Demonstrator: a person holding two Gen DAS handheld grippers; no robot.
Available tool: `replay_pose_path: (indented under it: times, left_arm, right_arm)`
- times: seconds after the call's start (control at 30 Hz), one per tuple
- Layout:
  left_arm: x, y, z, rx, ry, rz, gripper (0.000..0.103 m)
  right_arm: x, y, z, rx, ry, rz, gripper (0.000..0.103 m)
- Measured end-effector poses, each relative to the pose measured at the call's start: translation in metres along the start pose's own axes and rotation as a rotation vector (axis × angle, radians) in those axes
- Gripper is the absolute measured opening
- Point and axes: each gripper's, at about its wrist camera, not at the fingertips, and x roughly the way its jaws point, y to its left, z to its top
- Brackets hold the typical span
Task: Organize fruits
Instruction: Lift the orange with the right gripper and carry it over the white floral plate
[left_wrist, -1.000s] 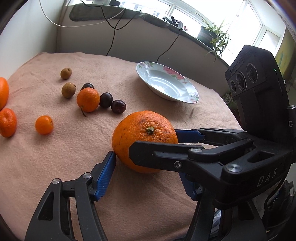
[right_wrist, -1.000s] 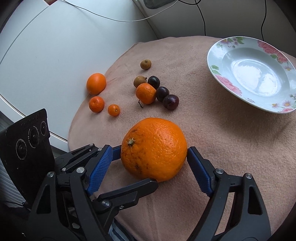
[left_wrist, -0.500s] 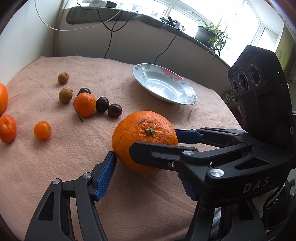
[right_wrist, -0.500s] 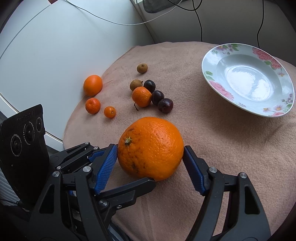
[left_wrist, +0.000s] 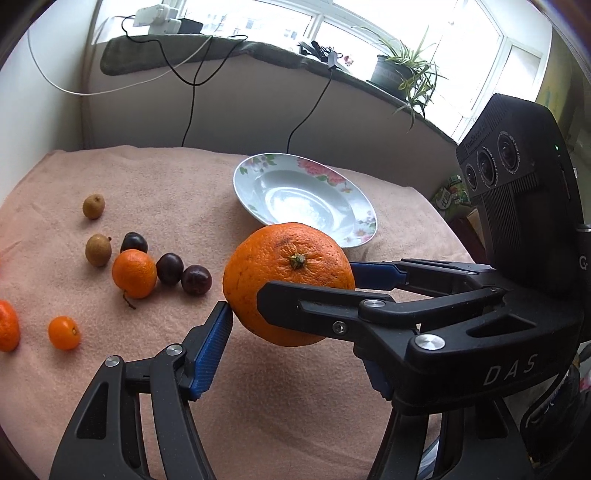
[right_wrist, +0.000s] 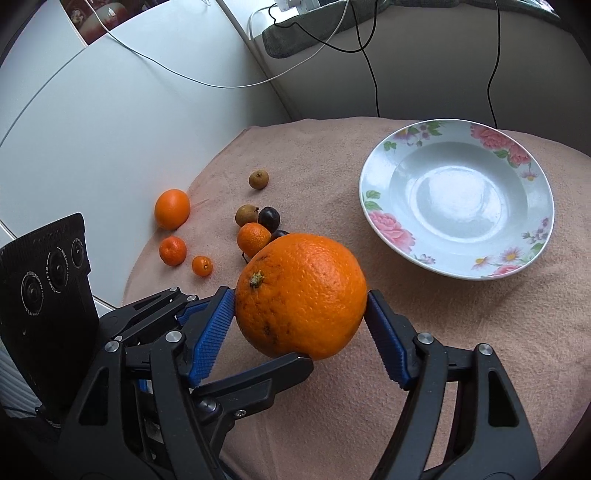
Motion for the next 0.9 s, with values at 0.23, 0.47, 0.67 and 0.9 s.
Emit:
replay_pose_path:
  times: [0.23,0.47,0.67,0.9]
  left_arm:
    - [0.017,-0.008,0.025,0.022,-0.016,-0.010,0.065]
    - [0.034,-0.011,0.046,0.029,-0.023,-0.014,0.065]
    - [0.052,-0.009,0.063,0.028,-0.018,-0.018,0.066]
    - [0.075,-0.008,0.078,0.027,0.000,-0.013,0.066]
  right_arm:
    - [-0.004,-0.016,0.021,0.010,-0.034,-0.024,0.075]
    - [-0.004,-0.035,0.044,0.020,-0.055,-0.036,0.075]
    - [0.002,-0.052,0.063,0.028,-0.063,-0.048,0.075]
    - [0.011,-0.075,0.080,0.052,-0.062,-0.060,0.075]
